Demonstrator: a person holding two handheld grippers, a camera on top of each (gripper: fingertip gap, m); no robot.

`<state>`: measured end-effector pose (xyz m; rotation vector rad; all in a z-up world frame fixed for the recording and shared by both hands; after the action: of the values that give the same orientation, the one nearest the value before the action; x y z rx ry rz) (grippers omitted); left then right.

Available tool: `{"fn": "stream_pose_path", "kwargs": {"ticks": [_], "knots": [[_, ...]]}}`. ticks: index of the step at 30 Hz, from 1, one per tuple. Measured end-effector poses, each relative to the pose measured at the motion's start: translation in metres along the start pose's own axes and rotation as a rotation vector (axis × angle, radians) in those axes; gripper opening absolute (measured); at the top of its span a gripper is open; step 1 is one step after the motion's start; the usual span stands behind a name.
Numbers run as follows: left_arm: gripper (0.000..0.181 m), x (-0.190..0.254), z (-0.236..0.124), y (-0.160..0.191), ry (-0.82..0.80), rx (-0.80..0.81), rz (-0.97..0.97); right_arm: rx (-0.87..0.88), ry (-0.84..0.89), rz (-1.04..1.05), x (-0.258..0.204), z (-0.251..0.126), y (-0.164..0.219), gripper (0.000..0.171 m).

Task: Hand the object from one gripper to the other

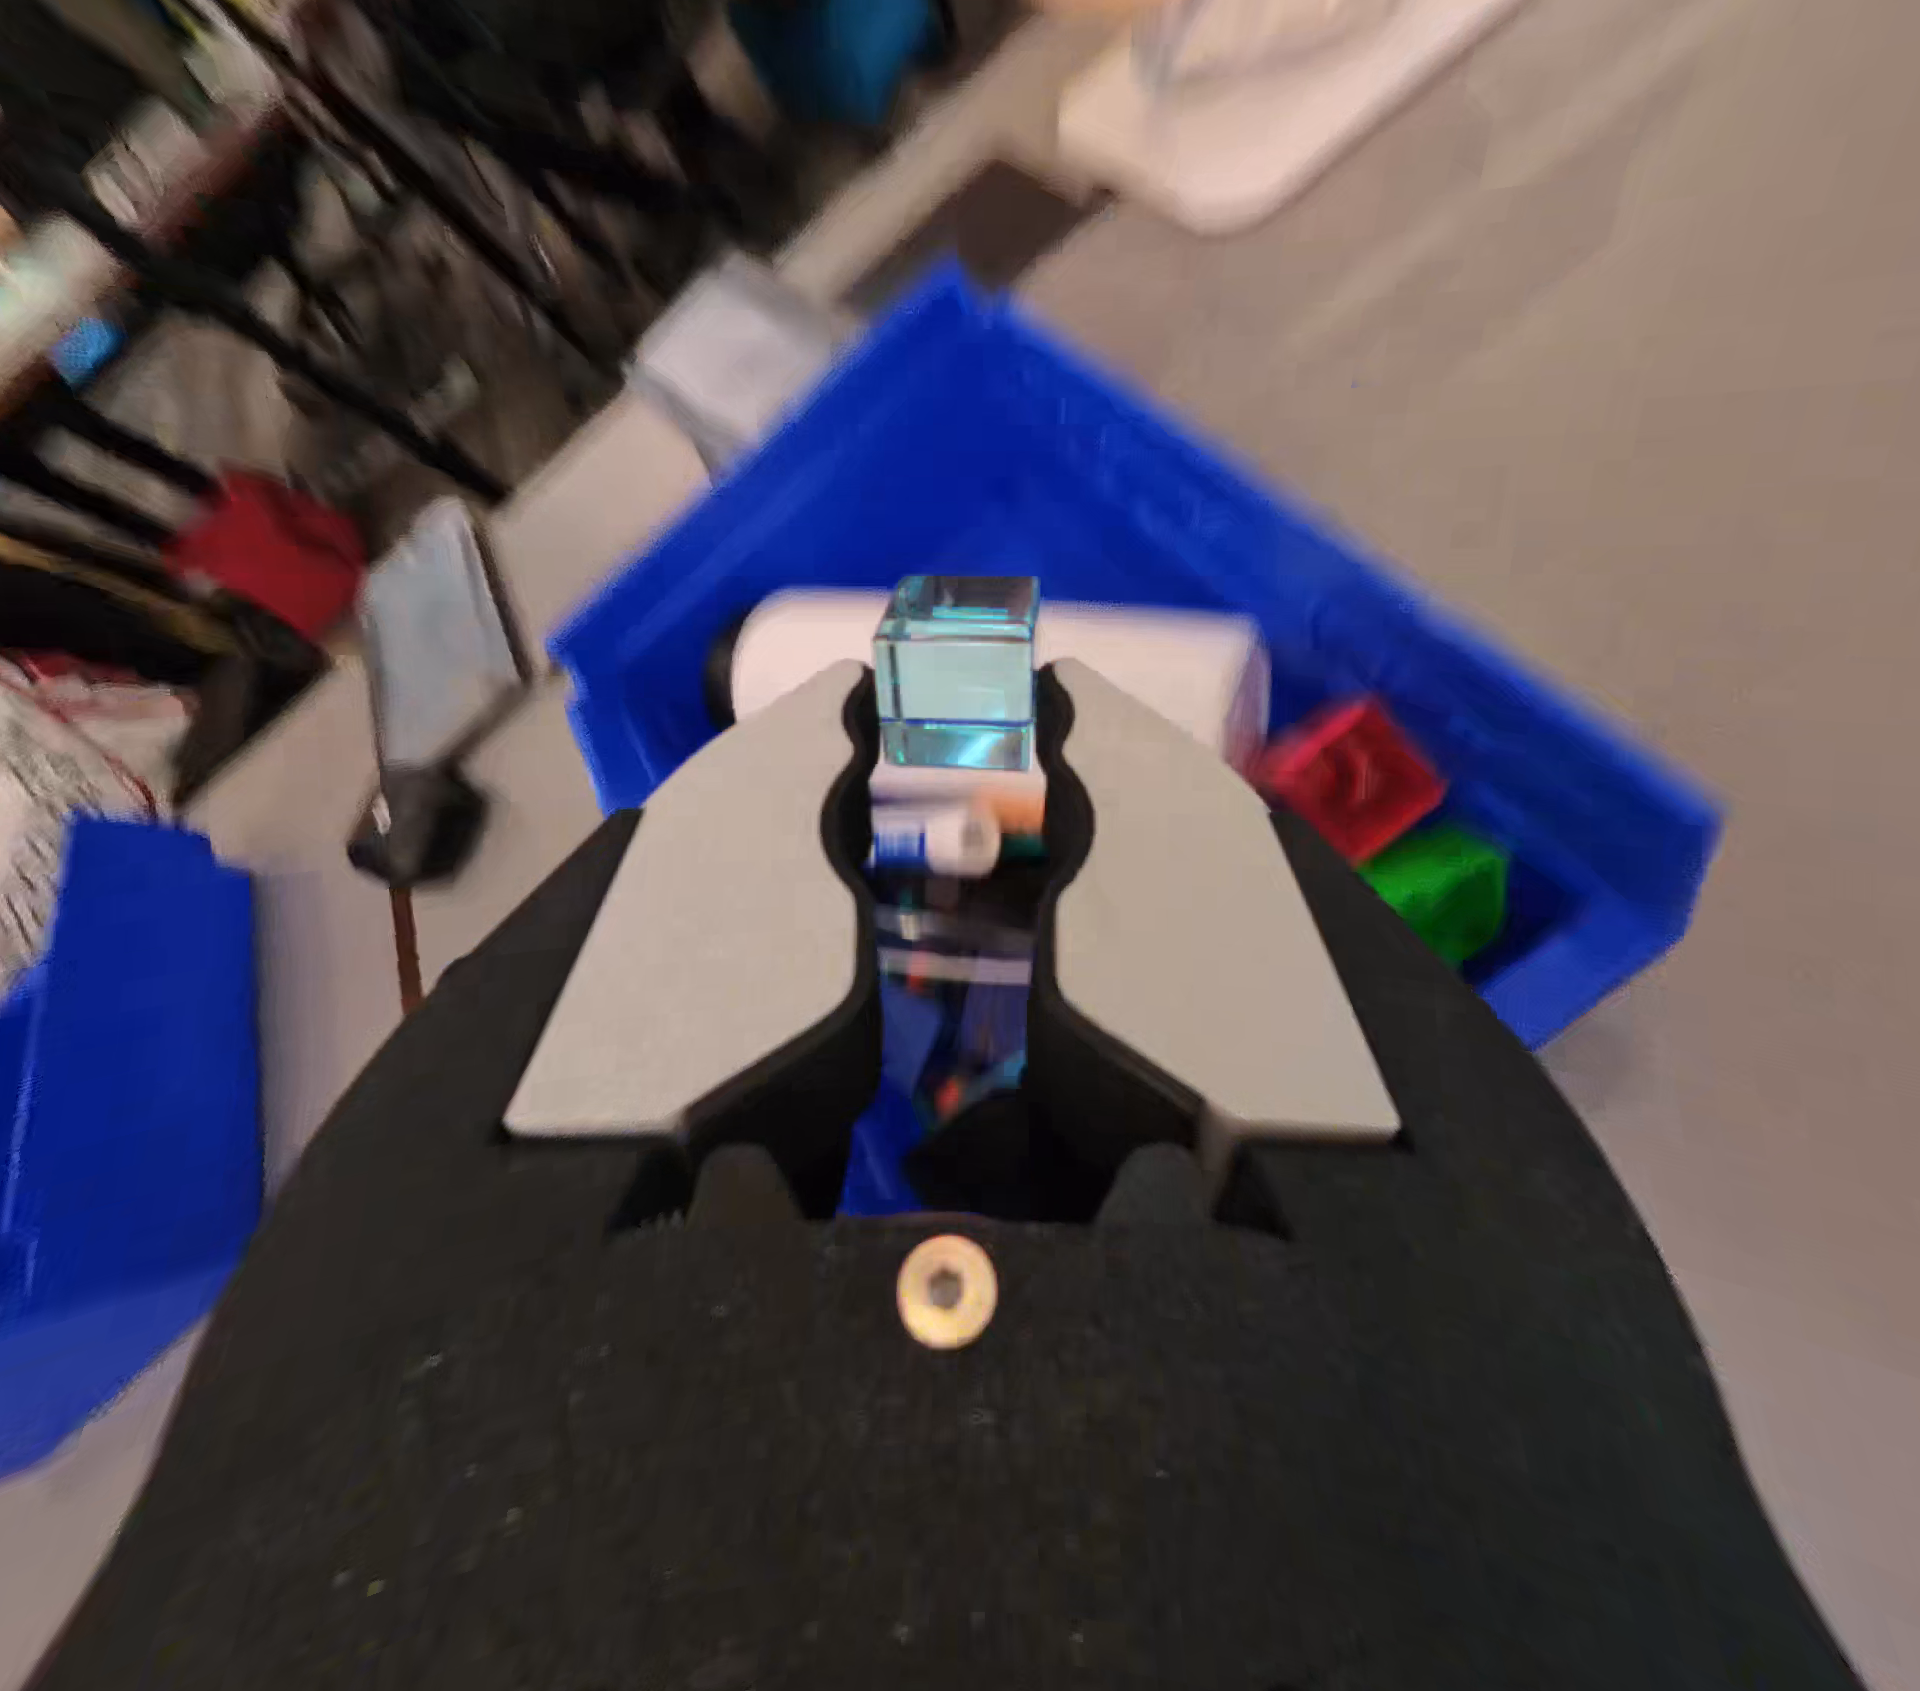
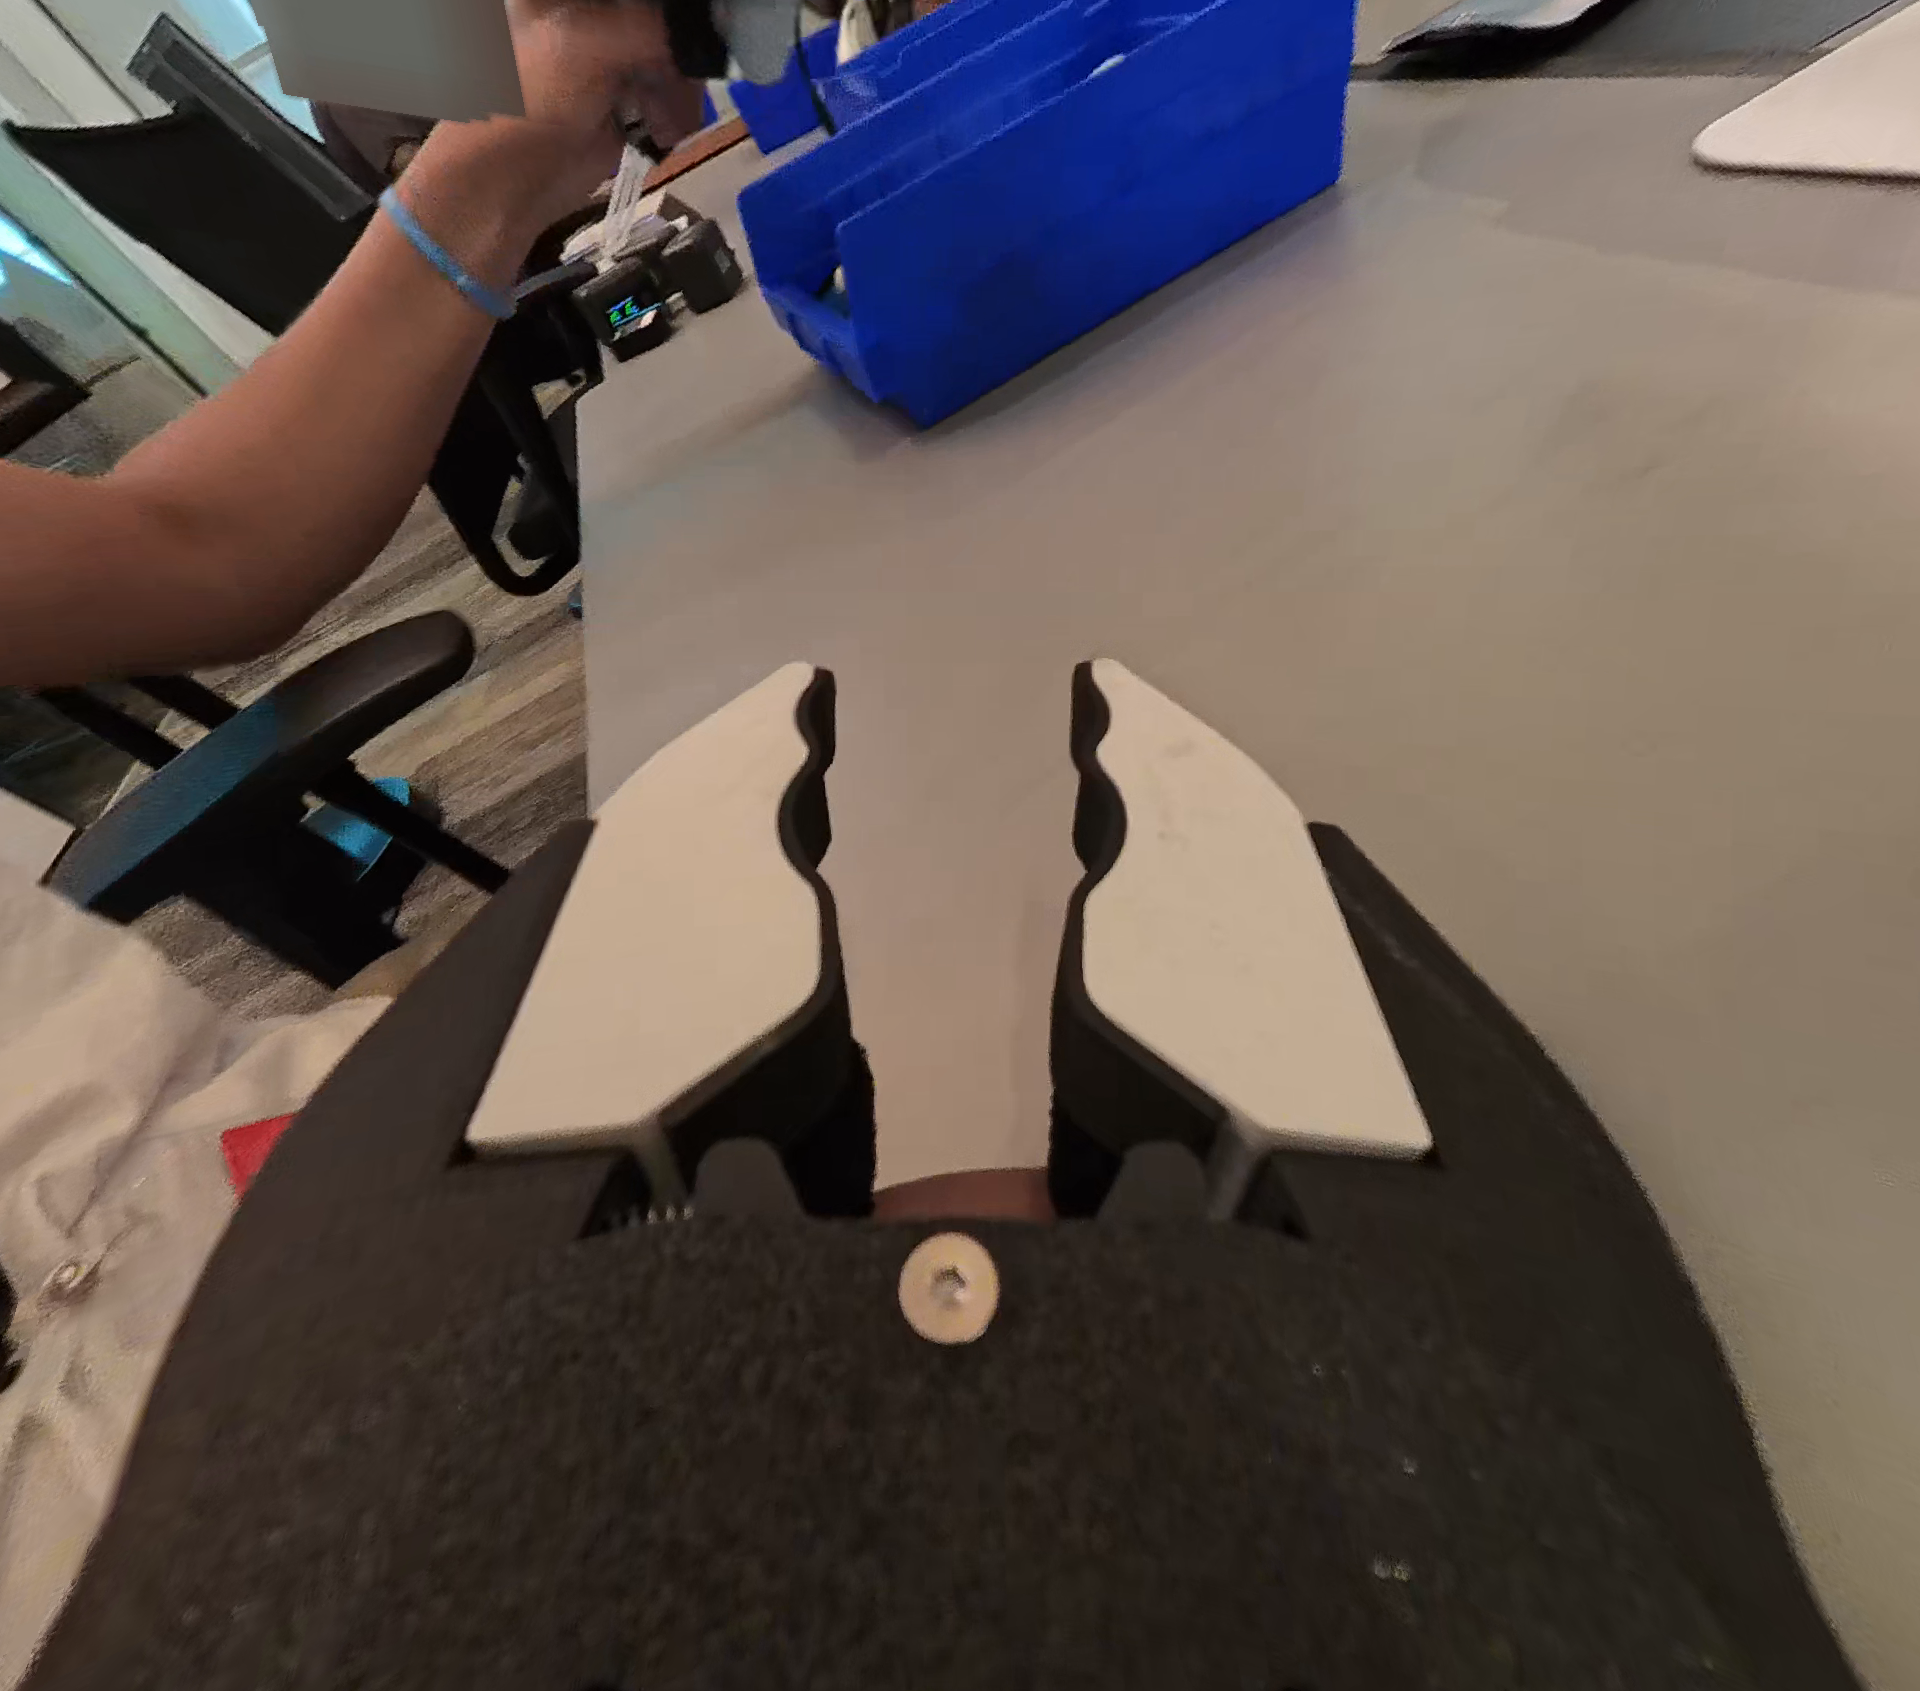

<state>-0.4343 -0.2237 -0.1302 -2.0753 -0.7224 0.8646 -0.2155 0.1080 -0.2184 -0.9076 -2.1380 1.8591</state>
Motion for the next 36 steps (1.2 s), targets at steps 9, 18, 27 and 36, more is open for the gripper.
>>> {"fn": "stream_pose_path", "kwargs": {"ticks": [9, 18, 27, 36], "knots": [[0.028, 0.111, -0.024, -0.200, 0.229, 0.710, 0.308, 0.041, -0.207, -0.010, 0.021, 0.050, -0.153, 0.065], [0.028, 0.166, -0.030, -0.287, 0.344, 1.023, 0.638, 0.167, -0.717, 0.132, 0.024, 0.061, -0.293, 0.061], [0.028, 0.169, 0.044, -0.284, 0.278, 0.852, 0.748, 0.139, -0.687, 0.044, 0.079, 0.081, -0.291, 0.027], [0.028, 0.166, 0.065, -0.296, 0.225, 0.783, 0.630, 0.142, -0.486, 0.034, 0.101, 0.078, -0.302, 0.027]]}}
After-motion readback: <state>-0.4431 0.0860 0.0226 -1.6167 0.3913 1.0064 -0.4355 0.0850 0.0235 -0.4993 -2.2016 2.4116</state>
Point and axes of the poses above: each gripper's, where its closed fingertips meet, z out along the fingers, y out of its underside, x = y × z across the jaws, the point moved 1 cm from there along -z, back along the fingers, and after that the axes turned 6 degrees about -z, right-handed, at the moved point
